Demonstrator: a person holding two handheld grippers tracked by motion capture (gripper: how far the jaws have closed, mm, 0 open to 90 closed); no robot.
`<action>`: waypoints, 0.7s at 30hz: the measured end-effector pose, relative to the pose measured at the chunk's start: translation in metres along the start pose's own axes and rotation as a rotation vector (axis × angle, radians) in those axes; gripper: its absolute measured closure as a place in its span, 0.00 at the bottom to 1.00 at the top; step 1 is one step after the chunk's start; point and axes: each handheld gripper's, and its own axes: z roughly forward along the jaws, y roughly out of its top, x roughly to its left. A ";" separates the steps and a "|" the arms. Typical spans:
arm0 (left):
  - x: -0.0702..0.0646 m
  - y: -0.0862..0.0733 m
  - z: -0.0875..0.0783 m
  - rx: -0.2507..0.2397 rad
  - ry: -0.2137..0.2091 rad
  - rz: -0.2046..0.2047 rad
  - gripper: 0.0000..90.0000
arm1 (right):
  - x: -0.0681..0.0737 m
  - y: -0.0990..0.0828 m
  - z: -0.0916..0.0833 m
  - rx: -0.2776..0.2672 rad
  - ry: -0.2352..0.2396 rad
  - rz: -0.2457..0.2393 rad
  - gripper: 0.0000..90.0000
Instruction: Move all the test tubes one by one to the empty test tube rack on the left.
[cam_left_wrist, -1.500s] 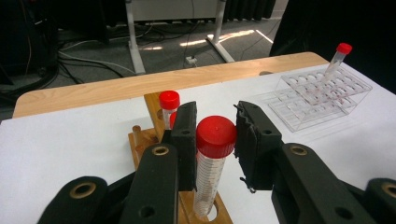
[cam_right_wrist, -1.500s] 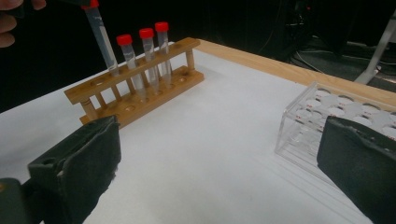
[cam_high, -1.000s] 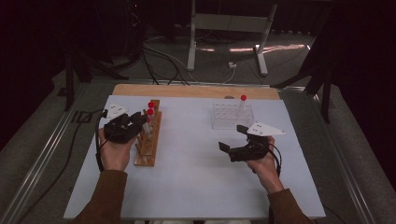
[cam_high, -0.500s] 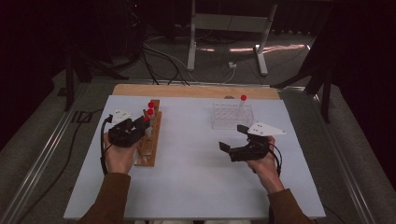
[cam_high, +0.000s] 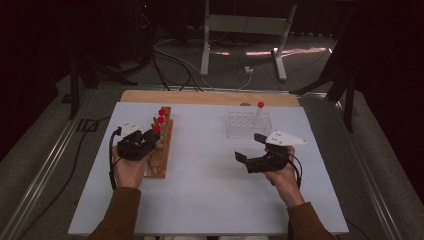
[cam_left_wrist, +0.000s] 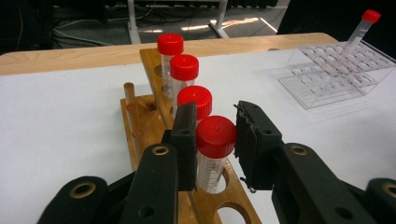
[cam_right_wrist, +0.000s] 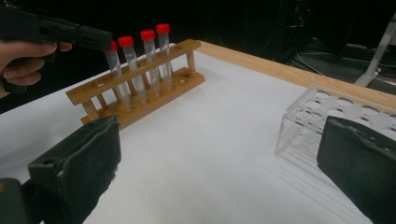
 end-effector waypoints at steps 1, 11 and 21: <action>0.000 -0.001 0.000 0.000 0.001 0.001 0.79 | 0.000 0.000 0.000 0.000 0.000 0.001 0.00; 0.000 -0.002 -0.001 -0.005 -0.011 -0.002 0.78 | 0.000 0.000 0.000 -0.001 0.002 -0.003 0.00; 0.004 -0.004 -0.017 -0.088 -0.062 -0.040 0.52 | -0.001 0.000 -0.001 -0.009 0.000 0.000 0.00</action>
